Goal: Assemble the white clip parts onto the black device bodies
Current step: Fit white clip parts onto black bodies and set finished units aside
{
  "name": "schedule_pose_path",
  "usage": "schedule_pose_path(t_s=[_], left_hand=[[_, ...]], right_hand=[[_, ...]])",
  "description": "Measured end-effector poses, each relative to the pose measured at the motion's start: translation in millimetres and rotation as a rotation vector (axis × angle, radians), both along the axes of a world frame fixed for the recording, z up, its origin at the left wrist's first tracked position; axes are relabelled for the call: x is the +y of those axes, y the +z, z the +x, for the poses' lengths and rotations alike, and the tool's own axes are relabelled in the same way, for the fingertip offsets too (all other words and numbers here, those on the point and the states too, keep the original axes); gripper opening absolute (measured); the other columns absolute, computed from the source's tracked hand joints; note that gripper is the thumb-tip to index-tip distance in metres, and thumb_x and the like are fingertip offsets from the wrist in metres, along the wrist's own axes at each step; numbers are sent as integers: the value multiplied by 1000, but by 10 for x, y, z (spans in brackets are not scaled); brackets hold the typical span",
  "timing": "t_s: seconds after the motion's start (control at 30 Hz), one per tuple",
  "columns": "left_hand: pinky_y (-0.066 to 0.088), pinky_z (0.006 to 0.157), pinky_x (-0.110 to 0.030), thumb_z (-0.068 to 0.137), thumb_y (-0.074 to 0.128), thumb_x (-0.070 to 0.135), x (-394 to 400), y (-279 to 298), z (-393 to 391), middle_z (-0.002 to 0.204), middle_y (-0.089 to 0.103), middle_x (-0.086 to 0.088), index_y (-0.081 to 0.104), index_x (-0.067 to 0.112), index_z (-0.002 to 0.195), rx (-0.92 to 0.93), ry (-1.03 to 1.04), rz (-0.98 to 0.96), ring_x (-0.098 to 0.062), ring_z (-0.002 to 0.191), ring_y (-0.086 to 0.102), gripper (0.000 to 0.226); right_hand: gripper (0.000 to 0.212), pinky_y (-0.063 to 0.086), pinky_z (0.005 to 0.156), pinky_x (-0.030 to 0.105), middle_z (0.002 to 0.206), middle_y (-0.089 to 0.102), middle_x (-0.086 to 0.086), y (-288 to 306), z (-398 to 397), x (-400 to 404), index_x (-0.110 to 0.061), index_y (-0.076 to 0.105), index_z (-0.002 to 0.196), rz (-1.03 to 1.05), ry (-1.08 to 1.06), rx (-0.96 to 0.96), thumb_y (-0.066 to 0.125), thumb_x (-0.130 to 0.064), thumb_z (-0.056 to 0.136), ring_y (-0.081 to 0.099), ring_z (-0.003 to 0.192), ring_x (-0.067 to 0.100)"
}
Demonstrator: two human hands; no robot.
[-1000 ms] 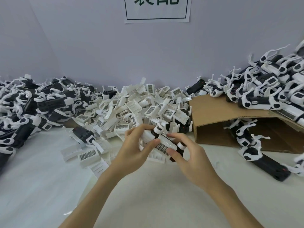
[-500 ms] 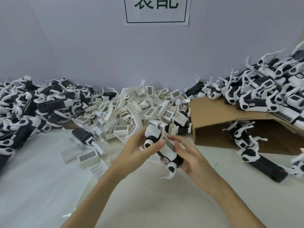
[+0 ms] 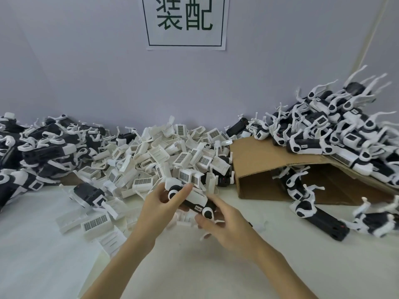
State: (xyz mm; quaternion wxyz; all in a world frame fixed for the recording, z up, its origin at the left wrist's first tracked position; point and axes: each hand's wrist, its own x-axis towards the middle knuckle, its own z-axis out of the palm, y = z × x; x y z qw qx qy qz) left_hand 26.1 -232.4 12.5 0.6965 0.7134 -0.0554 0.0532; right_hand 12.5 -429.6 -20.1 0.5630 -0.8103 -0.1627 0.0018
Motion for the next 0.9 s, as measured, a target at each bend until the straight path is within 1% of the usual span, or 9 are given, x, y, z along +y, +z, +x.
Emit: schedule_pose_path(t_s=[0.1, 0.17, 0.23, 0.33, 0.37, 0.43, 0.53, 0.7, 0.9], left_hand=[[47, 81, -21, 83, 49, 91, 42, 30, 5, 104, 72, 28, 65, 55, 106, 15, -14, 18, 8, 88, 68, 45], [53, 86, -26, 85, 41, 90, 77, 35, 29, 113, 74, 17, 65, 50, 116, -15, 25, -30, 1, 98, 71, 56], [59, 83, -28, 90, 41, 82, 121, 41, 67, 111, 75, 10, 69, 38, 119, -48, 79, -51, -8, 102, 72, 59], [61, 78, -29, 95, 42, 72, 172, 29, 111, 106, 76, 7, 73, 25, 113, -40, 106, -32, -15, 96, 73, 59], [61, 79, -31, 96, 43, 71, 182, 11, 123, 105, 76, 8, 75, 24, 111, -29, 109, -17, -16, 95, 72, 59], [60, 80, -34, 99, 45, 66, 196, -7, 149, 101, 76, 9, 77, 22, 106, -9, 117, -1, -14, 92, 71, 55], [59, 79, -41, 107, 50, 49, 224, -38, 184, 93, 75, 8, 77, 19, 99, -27, 148, 40, -16, 85, 67, 41], [59, 84, -51, 107, 61, 27, 224, -109, 199, 87, 73, 7, 75, 22, 94, -107, 164, 215, -13, 80, 65, 20], [49, 77, -29, 105, 62, 19, 290, -159, 223, 99, 65, 11, 65, 21, 101, -389, 324, 645, -9, 88, 58, 5]], right_hand=[[56, 63, 83, 55, 96, 77, 7, 117, 119, -64, -28, 68, 126, 174, -33, 168, 75, -64, 84, 77, 82, 33], [61, 63, 81, 49, 98, 71, 19, 371, 299, -180, -10, 67, 127, 380, 1, 268, 75, -57, 89, 74, 82, 35], [56, 63, 79, 39, 111, 67, 21, 740, 502, -373, -5, 57, 139, 807, 17, 270, 64, -44, 99, 72, 90, 29], [80, 58, 102, 43, 142, 53, 34, 1262, 699, -697, -9, 30, 159, 1376, 26, 191, 61, -52, 100, 67, 122, 37], [95, 55, 106, 47, 142, 50, 38, 1352, 735, -764, -8, 19, 163, 1413, 13, 201, 64, -57, 95, 64, 126, 43], [107, 56, 103, 52, 138, 54, 38, 1349, 730, -782, -9, 10, 164, 1259, -16, 280, 68, -60, 90, 65, 122, 50], [77, 61, 94, 46, 135, 65, 29, 995, 595, -592, -7, 37, 155, 988, 58, 391, 62, -53, 99, 67, 122, 41], [52, 63, 75, 36, 109, 73, 14, 315, 339, -224, 0, 63, 138, 1084, 6, 554, 60, -38, 102, 74, 88, 26], [38, 63, 73, 34, 104, 71, 11, 85, 302, -120, -5, 72, 124, 1128, -1, 587, 61, -32, 100, 72, 84, 22]])
